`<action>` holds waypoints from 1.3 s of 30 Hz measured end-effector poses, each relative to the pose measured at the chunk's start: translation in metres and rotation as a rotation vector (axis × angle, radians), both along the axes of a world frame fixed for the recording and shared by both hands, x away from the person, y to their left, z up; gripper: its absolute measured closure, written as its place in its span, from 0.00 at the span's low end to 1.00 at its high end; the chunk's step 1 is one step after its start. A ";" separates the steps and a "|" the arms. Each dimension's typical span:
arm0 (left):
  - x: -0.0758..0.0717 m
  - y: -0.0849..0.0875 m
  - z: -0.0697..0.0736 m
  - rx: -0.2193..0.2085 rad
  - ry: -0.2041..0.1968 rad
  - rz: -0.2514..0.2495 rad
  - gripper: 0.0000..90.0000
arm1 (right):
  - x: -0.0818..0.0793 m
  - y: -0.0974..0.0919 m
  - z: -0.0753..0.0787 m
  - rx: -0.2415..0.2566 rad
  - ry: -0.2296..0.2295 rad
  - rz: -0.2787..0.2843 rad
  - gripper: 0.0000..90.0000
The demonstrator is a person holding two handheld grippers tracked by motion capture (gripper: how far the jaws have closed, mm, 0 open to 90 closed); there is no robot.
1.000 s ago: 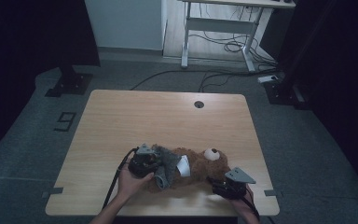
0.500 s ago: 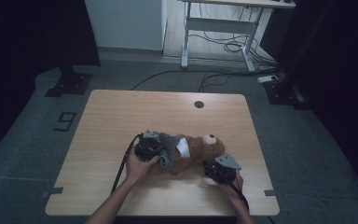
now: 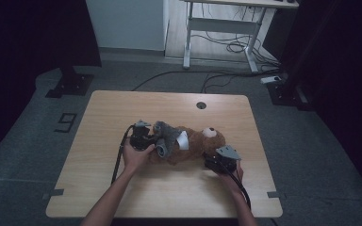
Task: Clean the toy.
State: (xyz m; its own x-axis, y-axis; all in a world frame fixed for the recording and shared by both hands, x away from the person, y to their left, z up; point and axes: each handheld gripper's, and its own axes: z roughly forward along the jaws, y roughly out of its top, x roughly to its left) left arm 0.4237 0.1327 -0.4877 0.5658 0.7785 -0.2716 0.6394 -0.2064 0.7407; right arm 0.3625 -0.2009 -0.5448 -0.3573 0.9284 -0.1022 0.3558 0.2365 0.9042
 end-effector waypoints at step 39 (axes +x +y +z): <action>-0.103 0.130 -0.029 0.201 -0.008 0.168 0.49 | -0.029 -0.021 0.009 0.108 0.070 0.035 0.13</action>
State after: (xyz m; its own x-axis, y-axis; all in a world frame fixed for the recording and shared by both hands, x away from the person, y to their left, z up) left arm 0.3208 0.2623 -0.5171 0.4254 0.8997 -0.0975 0.6713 -0.2415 0.7008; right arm 0.3339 -0.2215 -0.5361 -0.3927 0.9194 0.0243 0.4122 0.1523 0.8983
